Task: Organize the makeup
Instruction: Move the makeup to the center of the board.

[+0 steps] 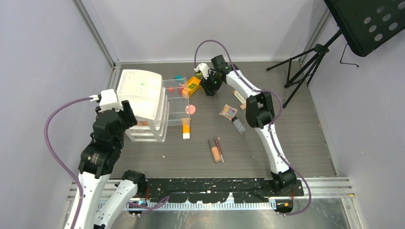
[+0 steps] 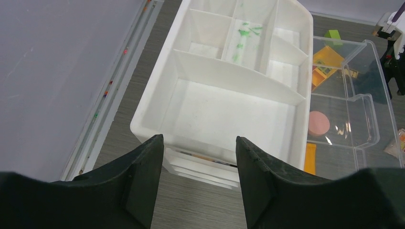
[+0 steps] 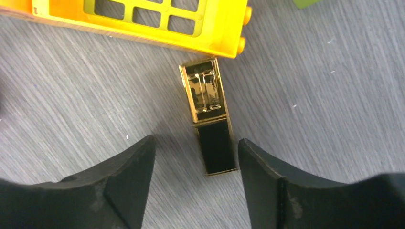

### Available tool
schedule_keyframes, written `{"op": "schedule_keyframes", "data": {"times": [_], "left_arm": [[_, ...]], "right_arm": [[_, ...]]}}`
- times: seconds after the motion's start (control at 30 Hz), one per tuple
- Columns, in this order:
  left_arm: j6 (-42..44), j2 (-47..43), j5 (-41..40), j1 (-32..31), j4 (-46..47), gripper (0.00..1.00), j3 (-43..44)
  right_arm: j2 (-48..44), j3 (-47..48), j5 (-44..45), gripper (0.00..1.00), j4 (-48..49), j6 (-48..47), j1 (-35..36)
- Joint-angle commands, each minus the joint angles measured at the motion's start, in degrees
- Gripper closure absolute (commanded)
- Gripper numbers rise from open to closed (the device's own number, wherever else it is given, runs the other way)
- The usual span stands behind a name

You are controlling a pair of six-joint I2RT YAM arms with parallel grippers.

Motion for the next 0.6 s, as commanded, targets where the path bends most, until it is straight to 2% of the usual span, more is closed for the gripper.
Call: {"op": "schedule_keyframes", "data": {"times": [0.0,0.13,0.3,0.57], "left_arm": [[0.2,0.2,-0.5,0.4,2.6,0.41,0.0],[0.2,0.3,-0.3,0.4,2.6,0.41,0.0],[0.2,0.5,-0.1,0.4,2.7,0.41,0.0],[0.1,0.7,0.3,0.4,2.7,0.41,0.0]], "right_arm": [[0.3,1.4,-2.1,0.42,-1.1,0.9,0.0],[-0.3,0.1,-1.1,0.44,-1.1,1.0,0.2],[-3.2,-3.8,-1.0,0.54,-1.0,1.0,0.2],[-13.5,-18.3,-0.4,0.67,6.2,8.2,0.5]]}}
